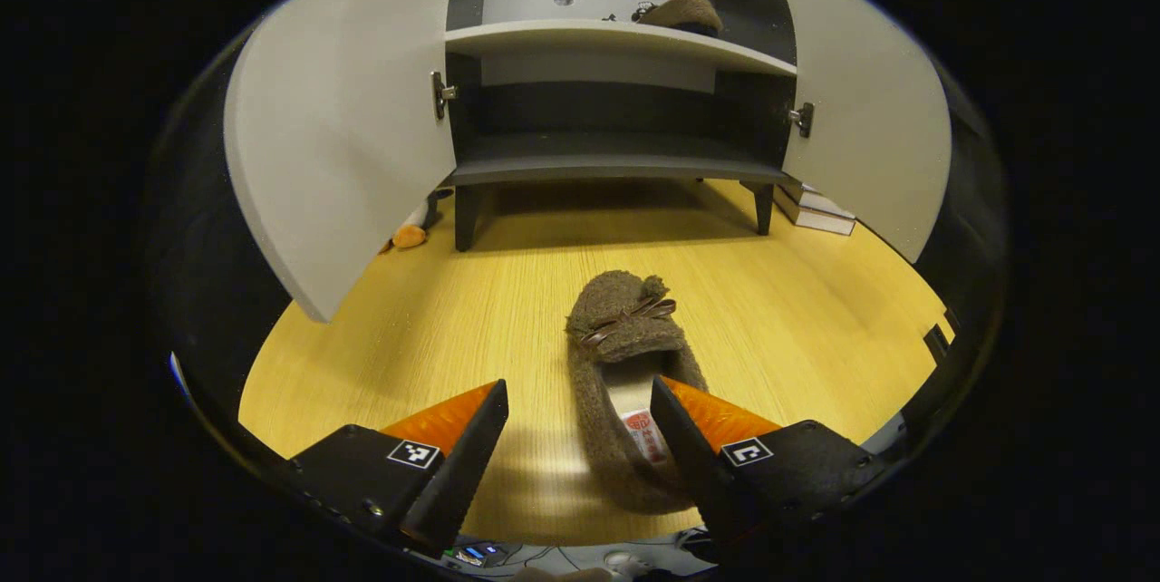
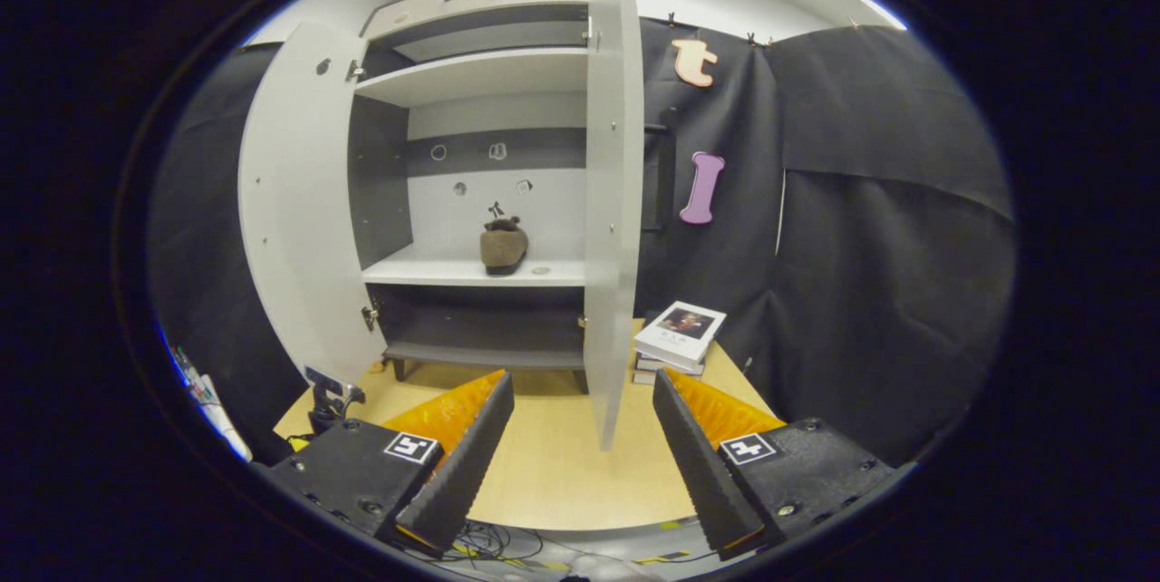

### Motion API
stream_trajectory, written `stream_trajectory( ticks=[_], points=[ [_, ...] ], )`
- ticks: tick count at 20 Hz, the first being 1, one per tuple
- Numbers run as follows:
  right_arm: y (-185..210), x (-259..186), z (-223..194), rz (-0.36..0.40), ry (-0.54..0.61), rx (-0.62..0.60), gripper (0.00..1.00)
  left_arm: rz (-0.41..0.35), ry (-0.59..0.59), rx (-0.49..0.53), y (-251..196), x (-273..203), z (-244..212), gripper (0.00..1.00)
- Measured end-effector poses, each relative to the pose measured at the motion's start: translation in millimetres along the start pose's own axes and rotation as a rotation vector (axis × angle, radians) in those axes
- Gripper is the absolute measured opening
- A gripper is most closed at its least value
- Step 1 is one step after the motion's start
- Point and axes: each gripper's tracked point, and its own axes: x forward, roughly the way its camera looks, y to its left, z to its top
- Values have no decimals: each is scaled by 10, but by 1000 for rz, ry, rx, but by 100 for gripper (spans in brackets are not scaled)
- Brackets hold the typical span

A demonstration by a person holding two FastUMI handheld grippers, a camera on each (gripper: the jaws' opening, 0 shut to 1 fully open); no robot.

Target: Grab one shoe with the right hand and put it into the shoe cabinet, grab the other shoe with the left hand and put it into the shoe cabinet; then close the right door with the right hand and the left door with the left hand.

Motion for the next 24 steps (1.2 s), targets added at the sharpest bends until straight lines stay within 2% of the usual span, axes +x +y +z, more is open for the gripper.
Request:
stream_trajectory(
  ticks=[7, 11, 13, 15, 18, 21, 24],
  points=[
    [-157, 176, 58, -30, 11, -11, 99, 29, 26, 18, 156, 349, 73, 96],
    [-198, 162, 111, -40, 2, -7, 99, -1, 55, -14, 57, 469, 65, 93],
    [-202, 132, 119, -43, -3, -17, 100, -65, 71, -20, -129, 529, 65, 75],
    [-188, 113, 120, -40, -2, -17, 99, -11, 72, 23, -32, 560, 110, 33],
    [-169, 112, 126, -31, -7, -7, 99, -3, 102, 36, -10, 532, 97, 2],
    [-120, 89, 144, -17, -17, -9, 99, -5, 77, 41, -28, 358, 259, 2],
    [-48, 51, 176, 5, -28, -9, 98, 9, 20, 27, -77, 108, 649, 2]
  ],
)
